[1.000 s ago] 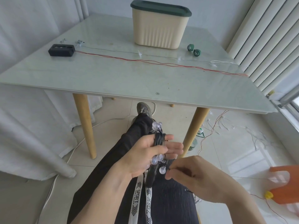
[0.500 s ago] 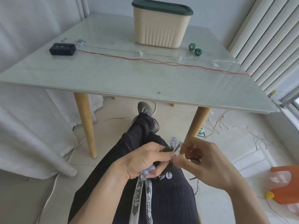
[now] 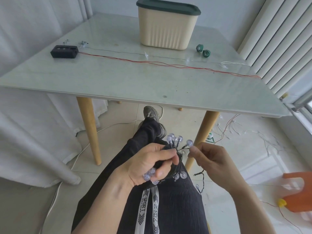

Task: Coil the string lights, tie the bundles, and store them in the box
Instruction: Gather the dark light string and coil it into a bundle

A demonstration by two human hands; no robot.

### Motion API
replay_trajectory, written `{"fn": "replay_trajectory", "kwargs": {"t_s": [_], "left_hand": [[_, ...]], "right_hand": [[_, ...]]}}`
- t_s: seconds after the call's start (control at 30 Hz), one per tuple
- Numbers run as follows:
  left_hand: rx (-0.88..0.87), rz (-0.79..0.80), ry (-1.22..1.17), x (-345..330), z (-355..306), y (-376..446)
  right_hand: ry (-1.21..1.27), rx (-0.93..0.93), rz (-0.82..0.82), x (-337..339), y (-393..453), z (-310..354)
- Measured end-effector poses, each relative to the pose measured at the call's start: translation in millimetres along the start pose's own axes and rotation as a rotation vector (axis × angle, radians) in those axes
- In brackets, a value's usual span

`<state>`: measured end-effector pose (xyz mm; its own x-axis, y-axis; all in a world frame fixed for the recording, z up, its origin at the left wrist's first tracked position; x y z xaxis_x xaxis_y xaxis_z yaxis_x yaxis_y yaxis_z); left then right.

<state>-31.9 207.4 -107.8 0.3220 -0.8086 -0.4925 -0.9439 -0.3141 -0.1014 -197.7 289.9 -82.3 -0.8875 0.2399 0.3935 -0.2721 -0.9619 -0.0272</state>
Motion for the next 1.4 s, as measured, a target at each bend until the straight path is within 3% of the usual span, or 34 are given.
{"fn": "replay_trajectory", "kwargs": {"t_s": [0.1, 0.3, 0.43, 0.57, 0.7, 0.9, 1.03, 1.17, 1.4], "left_hand": [[-0.102, -0.038, -0.252, 2, -9, 1], [-0.289, -0.468, -0.495, 19, -17, -1], [-0.327, -0.599, -0.371, 25, -21, -4], [-0.278, -0.683, -0.166, 22, -22, -5], [-0.260, -0.629, -0.090, 15, -21, -1], [-0.198, -0.426, 0.076, 5, -5, 7], [-0.047, -0.267, 0.215, -1, 5, 9], [0.141, -0.152, 0.297, -4, 8, 6], [0.158, -0.012, 0.392, -9, -4, -4]], "right_hand": [[-0.054, -0.058, 0.072, -6, -2, -7], [-0.096, -0.144, 0.165, -10, -10, -17], [0.002, -0.212, 0.211, -14, -15, -18], [-0.108, -0.192, 0.094, -9, -17, -15], [-0.160, -0.108, 0.170, -14, -22, 2], [-0.161, -0.095, 0.331, -25, -27, 20], [-0.224, -0.070, 0.384, -28, -27, 30], [-0.208, -0.058, 0.367, -24, -28, 37], [-0.153, -0.019, 0.227, -9, -23, 30]]}}
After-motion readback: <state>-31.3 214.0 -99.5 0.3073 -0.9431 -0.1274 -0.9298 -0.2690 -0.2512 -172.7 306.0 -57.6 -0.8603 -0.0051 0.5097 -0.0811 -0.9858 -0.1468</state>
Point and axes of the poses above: each hand's wrist, its own y-axis towards the middle knuckle, its own x-axis out of the back of the hand, z = x × y, the point moved 4 cm from there along y, towards the middle knuckle, and after that the axes turned 3 degrees about y, right-handed, at the moved point
